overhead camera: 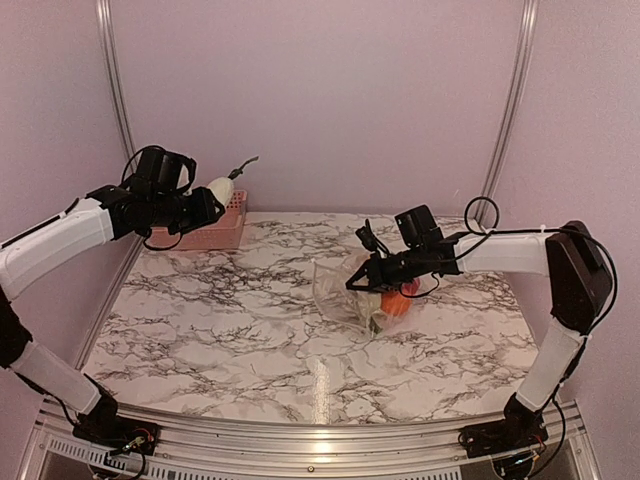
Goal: Open the zip-top bag and remove the fake food
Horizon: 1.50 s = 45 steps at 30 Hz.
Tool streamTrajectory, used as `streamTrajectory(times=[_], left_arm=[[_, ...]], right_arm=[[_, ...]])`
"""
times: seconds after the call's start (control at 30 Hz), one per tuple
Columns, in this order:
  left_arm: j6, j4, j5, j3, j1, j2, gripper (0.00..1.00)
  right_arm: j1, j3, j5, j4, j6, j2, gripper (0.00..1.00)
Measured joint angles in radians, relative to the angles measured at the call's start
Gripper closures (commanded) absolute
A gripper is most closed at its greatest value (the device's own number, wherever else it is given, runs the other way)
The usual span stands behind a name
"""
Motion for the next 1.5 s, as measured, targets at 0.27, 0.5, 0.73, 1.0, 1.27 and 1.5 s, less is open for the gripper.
streamTrajectory(times=[0.27, 0.5, 0.73, 1.0, 1.27, 1.5], left_arm=[[-0.167, -0.01, 0.063, 0.209, 0.251, 0.251, 0.88], [-0.319, -0.034, 0.05, 0.333, 0.38, 0.441, 0.83], [-0.425, -0.05, 0.066, 0.507, 0.401, 0.654, 0.82], [-0.501, -0.051, 0.079, 0.72, 0.415, 0.865, 0.67], [-0.5, -0.007, 0.167, 0.824, 0.43, 1.002, 0.42], [-0.393, 0.071, 0.22, 0.811, 0.43, 0.99, 0.14]], right_arm=[[-0.001, 0.001, 0.001, 0.003, 0.011, -0.003, 1.0], [-0.001, 0.013, 0.019, -0.018, 0.003, -0.005, 1.0], [-0.001, 0.017, 0.041, -0.032, -0.001, -0.005, 1.0], [-0.001, 0.068, 0.063, -0.055, -0.005, -0.005, 1.0], [-0.001, 0.097, 0.072, -0.066, -0.005, -0.003, 1.0], [-0.001, 0.114, 0.071, -0.068, -0.004, 0.012, 1.0]])
